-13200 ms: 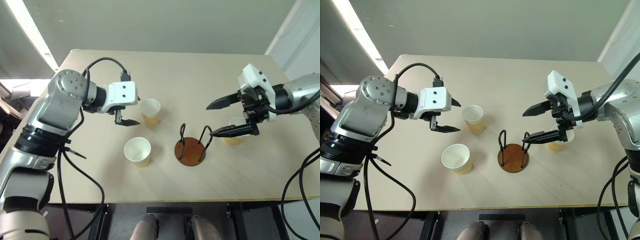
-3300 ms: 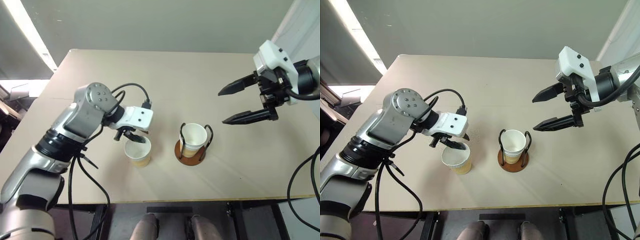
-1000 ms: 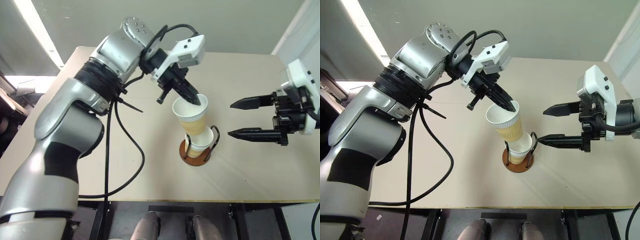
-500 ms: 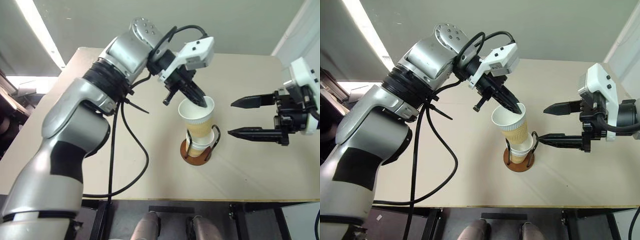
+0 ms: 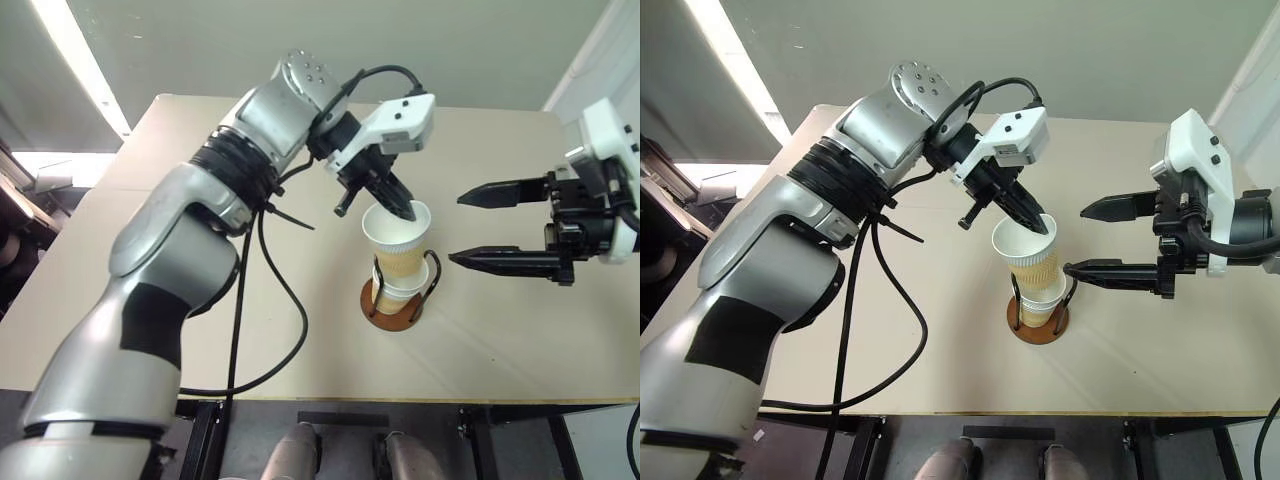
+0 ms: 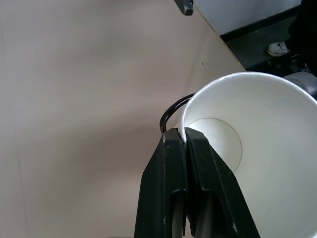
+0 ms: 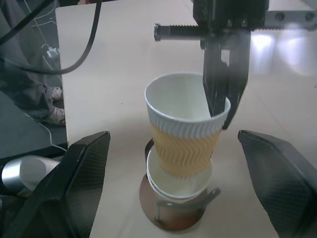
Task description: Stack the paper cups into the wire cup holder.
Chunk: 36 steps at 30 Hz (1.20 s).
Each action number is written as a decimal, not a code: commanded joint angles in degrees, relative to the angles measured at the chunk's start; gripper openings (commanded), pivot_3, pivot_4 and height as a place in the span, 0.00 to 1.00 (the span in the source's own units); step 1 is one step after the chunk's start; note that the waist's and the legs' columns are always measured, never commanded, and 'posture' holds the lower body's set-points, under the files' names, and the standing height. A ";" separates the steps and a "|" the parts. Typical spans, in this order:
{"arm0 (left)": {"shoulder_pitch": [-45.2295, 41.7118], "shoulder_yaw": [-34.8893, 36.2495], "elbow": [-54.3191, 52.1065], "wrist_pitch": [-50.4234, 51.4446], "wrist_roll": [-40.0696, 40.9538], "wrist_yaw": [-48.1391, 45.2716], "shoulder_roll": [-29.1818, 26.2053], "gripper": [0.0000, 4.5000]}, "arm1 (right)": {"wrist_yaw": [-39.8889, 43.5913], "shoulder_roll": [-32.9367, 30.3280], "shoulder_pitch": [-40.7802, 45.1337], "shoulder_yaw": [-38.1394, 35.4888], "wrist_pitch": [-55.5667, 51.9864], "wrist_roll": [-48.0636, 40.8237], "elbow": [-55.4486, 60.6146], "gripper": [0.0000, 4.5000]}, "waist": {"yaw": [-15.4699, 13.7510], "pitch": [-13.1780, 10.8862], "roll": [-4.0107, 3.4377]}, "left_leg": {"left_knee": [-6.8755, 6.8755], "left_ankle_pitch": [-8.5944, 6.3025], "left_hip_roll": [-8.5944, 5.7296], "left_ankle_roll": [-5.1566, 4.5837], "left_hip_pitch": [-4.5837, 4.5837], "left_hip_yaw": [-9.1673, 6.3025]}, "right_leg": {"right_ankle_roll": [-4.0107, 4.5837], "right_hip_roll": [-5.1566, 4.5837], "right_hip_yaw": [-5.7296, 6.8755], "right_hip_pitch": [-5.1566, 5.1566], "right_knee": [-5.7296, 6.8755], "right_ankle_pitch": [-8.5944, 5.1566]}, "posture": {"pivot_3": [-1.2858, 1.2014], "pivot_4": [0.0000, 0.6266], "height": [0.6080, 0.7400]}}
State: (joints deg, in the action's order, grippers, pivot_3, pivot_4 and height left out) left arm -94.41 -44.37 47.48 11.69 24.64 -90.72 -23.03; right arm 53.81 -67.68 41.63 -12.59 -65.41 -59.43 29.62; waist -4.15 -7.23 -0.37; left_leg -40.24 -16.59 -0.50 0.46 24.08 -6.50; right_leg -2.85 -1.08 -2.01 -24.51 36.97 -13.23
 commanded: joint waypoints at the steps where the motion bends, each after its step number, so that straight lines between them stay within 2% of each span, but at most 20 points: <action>1: -0.10 2.47 -0.06 -0.75 -0.68 -1.78 1.00 0.01 | -0.93 -0.23 1.45 -0.33 0.38 -0.58 0.05 0.96 | -0.02 0.00 0.00 | 0.00 0.00 0.00 -0.01 0.00 0.00 | -0.01 -0.01 -0.01 0.00 0.01 0.00 | 0.52 0.24 1.00; 6: 0.72 2.54 -1.02 -0.13 -1.48 -1.78 1.63 0.01 | -0.44 -0.63 -0.51 -1.01 1.29 0.11 0.05 0.96 | -0.03 0.00 0.00 | -0.02 -0.04 0.00 -0.06 0.00 0.11 | -0.06 -0.02 -0.07 0.00 0.02 0.01 | 0.52 0.24 1.00; 14: 1.85 0.61 -4.59 -0.09 -2.07 -1.78 0.41 0.01 | 4.03 -4.22 -8.74 -4.91 4.62 2.28 0.45 0.96 | -0.15 0.00 0.00 | -0.04 -0.08 0.01 -0.14 0.00 0.33 | -0.16 -0.03 -0.25 0.00 0.03 0.03 | 0.52 0.24 1.00; 18: 2.05 1.30 -4.89 0.78 -2.37 -1.78 1.01 0.22 | 7.43 -6.91 -12.31 -7.31 8.20 5.26 -0.38 0.96 | -0.19 0.00 0.00 | -0.07 -0.12 0.01 -0.20 -0.02 0.50 | -0.22 -0.03 -0.43 -0.01 0.02 0.04 | 0.52 0.24 1.00; 22: 2.10 1.42 -5.12 0.79 -2.79 -1.78 1.22 0.54 | 9.86 -8.95 -13.63 -8.24 11.16 7.84 -2.21 0.96 | -0.19 0.00 0.00 | -0.14 -0.18 0.00 -0.31 -0.06 0.65 | -0.31 -0.02 -0.64 -0.01 0.01 0.05 | 0.52 0.24 1.00; 26: 2.00 1.70 -4.92 1.11 -2.82 -1.78 1.52 0.87 | 10.66 -10.58 -10.35 -8.00 12.91 8.69 -5.75 0.96 | -0.18 0.00 0.00 | -0.29 -0.25 -0.03 -0.44 -0.14 0.92 | -0.49 0.00 -1.00 -0.03 0.02 0.04 | 0.52 0.24 1.00; 28: 2.03 1.76 -4.87 1.15 -2.88 -1.78 1.61 1.00 | 10.99 -11.36 -8.55 -7.56 13.20 8.75 -7.07 0.96 | -0.18 0.00 0.00 | -0.37 -0.29 -0.06 -0.52 -0.14 1.00 | -0.56 0.00 -1.12 -0.05 0.04 0.07 | 0.52 0.24 1.00; 36: 2.28 4.16 -4.76 2.07 -2.64 -1.78 1.32 1.00 | 10.66 -11.53 -3.08 -4.63 12.33 8.06 -8.91 0.96 | -0.18 0.00 0.00 | -0.69 -0.45 -0.07 -0.77 -0.10 1.07 | -0.67 0.00 -1.24 -0.03 0.03 0.06 | 0.52 0.24 1.00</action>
State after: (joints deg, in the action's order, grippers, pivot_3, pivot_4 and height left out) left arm -91.25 -43.01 43.67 13.20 21.93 -90.73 -21.50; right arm 64.52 -78.39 37.27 -16.81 -53.03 -50.99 21.02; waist -4.33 -7.23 -0.37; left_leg -40.95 -17.04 -0.58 -0.32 23.99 -5.42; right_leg -3.54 -1.08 -3.27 -24.55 37.00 -13.17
